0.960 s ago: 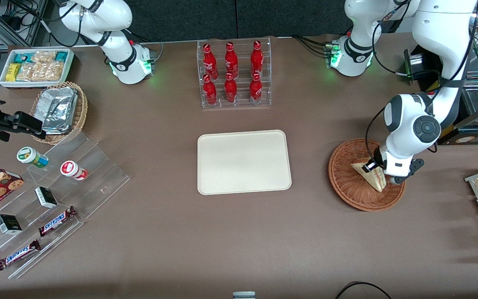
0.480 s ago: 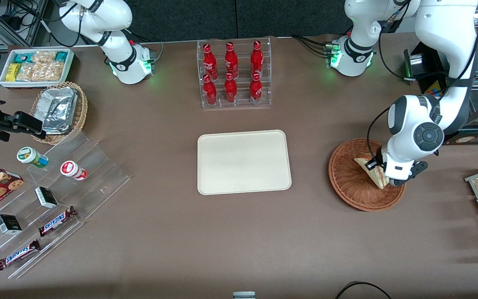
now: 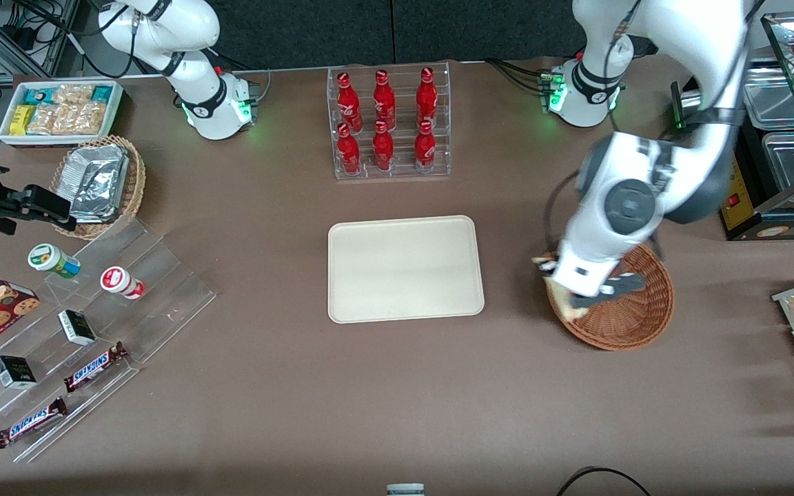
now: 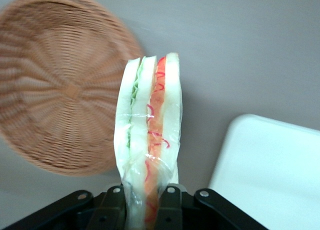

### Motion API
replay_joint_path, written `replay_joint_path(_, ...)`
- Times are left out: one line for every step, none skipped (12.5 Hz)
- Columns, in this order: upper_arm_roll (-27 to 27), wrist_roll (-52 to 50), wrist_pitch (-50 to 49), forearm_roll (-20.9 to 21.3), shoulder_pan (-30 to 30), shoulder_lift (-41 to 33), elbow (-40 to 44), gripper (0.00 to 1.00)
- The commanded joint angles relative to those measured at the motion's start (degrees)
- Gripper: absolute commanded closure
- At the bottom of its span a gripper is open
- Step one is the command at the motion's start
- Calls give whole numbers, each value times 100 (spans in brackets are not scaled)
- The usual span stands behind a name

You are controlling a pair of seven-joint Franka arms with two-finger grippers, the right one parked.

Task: Place sandwich from basket to tray
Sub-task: 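Lift the sandwich and carry it with the left gripper over the cream tray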

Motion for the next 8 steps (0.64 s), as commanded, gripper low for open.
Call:
replay_joint_path(61, -78, -192, -222, -628, 624, 843, 100)
replay_joint_path(61, -122, -193, -336, -839, 861, 1133, 100)
replay_joint_path(61, -114, -236, -355, -1068, 1124, 1423, 100)
replay_joint_path(61, -97, -358, -364, -1235, 1370, 1739, 100)
replay_joint_path(52, -96, -473, -372, -1402, 1660, 2099, 100)
replay_joint_path(43, -105, -543, -381, -1587, 1898, 2320, 100)
replay_joint_path(26, -123, -535, -451, -1780, 2126, 2471, 100)
replay_joint_path(17, -140, -518, -486, -1930, 2303, 2585, 100)
